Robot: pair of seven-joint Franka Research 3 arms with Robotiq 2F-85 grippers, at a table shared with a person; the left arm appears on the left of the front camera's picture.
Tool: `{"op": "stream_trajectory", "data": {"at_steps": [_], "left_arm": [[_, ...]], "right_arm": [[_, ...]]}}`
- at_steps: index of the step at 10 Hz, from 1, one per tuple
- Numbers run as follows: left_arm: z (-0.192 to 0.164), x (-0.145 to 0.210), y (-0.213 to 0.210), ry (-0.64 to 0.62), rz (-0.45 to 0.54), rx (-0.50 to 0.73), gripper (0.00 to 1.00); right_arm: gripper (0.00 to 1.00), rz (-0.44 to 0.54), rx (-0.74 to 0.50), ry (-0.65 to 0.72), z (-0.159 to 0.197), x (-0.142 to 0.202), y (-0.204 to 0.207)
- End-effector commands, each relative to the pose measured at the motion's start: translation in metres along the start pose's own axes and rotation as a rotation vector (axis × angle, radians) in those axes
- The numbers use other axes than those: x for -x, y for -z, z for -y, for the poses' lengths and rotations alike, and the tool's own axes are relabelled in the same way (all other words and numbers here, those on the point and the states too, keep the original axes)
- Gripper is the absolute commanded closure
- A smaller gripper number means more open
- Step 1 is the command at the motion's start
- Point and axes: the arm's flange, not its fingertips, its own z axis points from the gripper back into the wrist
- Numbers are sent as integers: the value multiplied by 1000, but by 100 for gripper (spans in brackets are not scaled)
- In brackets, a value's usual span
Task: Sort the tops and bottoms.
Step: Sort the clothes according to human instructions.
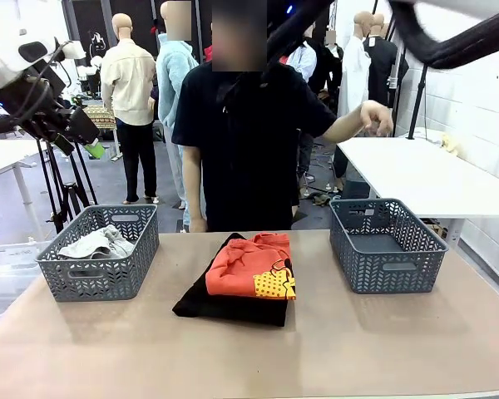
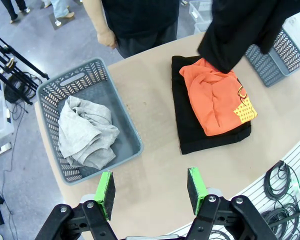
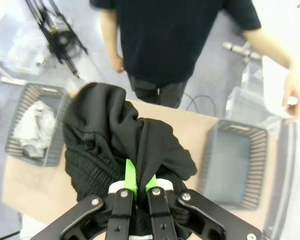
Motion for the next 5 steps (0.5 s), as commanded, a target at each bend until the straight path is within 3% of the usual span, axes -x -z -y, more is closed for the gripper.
{"op": "stream_trajectory", "data": {"at_steps": [1, 5], "left_arm": [[0, 0, -1, -8, 4, -4, 24], [0, 0, -1, -8, 4, -4, 24]], "right_arm": [[100, 48, 55, 93, 40, -1, -32], [100, 124, -4, 145, 56, 1, -60]]}}
